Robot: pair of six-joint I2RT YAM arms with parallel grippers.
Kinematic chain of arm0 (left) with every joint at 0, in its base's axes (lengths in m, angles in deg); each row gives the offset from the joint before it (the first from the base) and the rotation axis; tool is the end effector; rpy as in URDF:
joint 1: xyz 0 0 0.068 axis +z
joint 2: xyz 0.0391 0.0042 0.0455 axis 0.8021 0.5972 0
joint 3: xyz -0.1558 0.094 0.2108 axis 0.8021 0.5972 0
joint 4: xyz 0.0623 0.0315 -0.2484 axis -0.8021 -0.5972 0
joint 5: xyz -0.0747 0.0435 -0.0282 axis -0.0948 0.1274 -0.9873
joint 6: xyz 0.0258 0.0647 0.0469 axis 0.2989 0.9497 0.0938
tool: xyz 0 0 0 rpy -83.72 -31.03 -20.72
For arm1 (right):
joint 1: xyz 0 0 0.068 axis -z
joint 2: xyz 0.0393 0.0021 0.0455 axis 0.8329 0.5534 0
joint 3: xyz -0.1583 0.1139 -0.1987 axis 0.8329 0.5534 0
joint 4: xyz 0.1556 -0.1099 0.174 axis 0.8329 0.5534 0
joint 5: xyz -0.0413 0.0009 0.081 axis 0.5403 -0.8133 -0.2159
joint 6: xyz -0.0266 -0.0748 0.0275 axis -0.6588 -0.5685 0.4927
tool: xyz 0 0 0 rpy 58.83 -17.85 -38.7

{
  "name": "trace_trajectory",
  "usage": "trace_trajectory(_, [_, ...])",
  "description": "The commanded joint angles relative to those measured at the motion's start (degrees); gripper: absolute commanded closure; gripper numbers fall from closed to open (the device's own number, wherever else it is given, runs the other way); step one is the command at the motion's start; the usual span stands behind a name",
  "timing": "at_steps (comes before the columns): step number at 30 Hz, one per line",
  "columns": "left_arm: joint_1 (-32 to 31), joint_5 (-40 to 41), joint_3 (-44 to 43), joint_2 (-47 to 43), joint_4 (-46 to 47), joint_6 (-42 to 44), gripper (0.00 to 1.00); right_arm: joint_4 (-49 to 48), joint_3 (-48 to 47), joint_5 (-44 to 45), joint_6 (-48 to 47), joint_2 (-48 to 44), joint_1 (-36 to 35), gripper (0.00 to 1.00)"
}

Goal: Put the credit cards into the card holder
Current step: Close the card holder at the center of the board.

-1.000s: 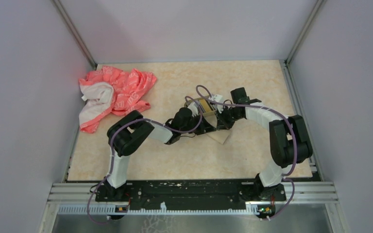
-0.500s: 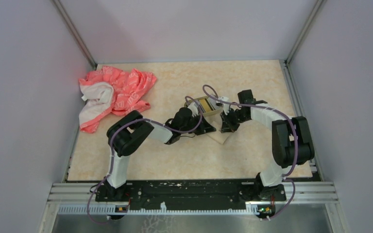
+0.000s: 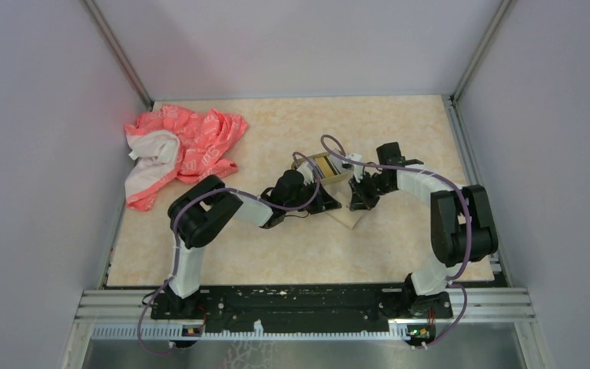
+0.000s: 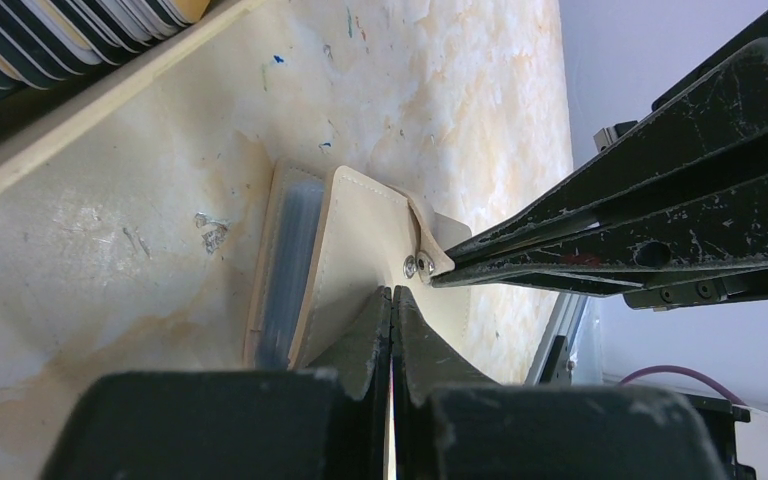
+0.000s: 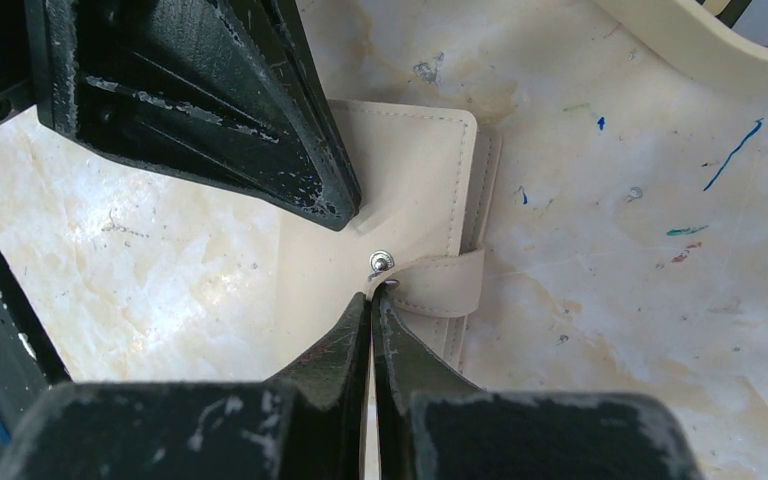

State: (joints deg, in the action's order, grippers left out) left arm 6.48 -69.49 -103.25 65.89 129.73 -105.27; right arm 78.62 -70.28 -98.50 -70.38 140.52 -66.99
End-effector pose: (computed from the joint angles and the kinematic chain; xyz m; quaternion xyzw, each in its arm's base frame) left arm 0.2849 -0.3333 0.1088 0.0260 0.8246 -0.4985 0.2661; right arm 0.2868 0.1005 0.1501 -0.4131 0.8358 0.2873 0.2198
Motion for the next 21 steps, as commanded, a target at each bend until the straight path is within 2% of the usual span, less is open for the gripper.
trace_trajectory(1, [0.97, 1.81, 2.16, 0.82, -8.85, 3.13, 1.00, 6.25, 1.66, 4.44, 0.05, -1.45, -0.45, 1.00])
trace_trajectory(7, [0.96, 1.52, 2.09, 0.87, -8.93, 3.28, 1.00, 6.28, 0.60, 6.08, 0.03, -1.74, -3.05, 1.00])
trace_trajectory(8, [0.97, 1.40, 2.01, 0.88, -8.97, 3.30, 1.00, 6.40, 0.48, 5.98, -0.01, -2.13, -3.11, 0.97])
trace_trajectory(15, [0.97, 1.05, 1.38, 1.22, -10.15, 3.83, 1.00, 5.02, 0.94, 6.36, -0.17, -12.24, -3.03, 0.53])
trace_trajectory(18, [0.97, 1.04, 1.38, 1.38, -10.16, 3.83, 1.00, 3.72, 0.31, 7.15, 0.53, -15.60, -3.03, 0.43])
trace_trajectory(21, [0.94, 0.96, 1.38, 1.47, -10.18, 3.83, 1.00, 3.13, -1.16, 8.39, 0.61, -15.99, -3.04, 0.37])
